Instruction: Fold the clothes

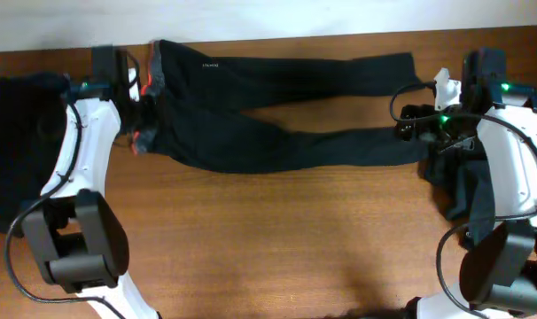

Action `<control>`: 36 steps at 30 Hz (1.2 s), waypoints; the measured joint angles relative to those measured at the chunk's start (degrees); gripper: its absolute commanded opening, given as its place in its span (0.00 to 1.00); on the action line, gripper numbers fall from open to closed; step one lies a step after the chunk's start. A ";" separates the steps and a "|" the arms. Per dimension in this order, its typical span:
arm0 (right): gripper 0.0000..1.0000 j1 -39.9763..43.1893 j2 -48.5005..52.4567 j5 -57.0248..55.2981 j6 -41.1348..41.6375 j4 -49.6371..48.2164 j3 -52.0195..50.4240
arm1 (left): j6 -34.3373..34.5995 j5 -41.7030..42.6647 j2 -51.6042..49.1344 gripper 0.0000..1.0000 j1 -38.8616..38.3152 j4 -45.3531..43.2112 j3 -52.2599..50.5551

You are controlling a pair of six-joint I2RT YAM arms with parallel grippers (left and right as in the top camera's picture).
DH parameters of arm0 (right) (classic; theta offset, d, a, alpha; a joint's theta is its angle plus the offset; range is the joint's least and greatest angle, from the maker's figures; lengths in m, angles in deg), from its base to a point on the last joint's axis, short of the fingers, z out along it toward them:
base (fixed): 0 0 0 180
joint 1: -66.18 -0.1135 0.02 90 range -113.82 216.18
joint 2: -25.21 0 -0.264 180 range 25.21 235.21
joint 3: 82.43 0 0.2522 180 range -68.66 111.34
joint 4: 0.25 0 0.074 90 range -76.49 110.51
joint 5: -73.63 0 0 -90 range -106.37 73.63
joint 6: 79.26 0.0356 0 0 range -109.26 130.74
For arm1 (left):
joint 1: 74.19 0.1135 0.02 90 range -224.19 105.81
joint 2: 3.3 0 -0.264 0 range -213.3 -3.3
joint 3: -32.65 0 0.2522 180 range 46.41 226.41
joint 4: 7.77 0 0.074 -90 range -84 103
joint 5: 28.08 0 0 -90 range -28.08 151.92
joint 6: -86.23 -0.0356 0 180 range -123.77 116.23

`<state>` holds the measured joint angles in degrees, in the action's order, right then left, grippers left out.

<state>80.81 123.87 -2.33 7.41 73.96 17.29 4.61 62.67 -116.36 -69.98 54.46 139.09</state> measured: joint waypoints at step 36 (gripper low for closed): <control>0.92 9.99 8.37 5.18 -4.83 -11.58 -9.68 | -14.88 0.50 -1.14 0.99 3.28 -18.45 -12.98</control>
<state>90.80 132.24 2.85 2.58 62.37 7.61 -10.27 63.18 -117.49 -66.70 36.02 126.11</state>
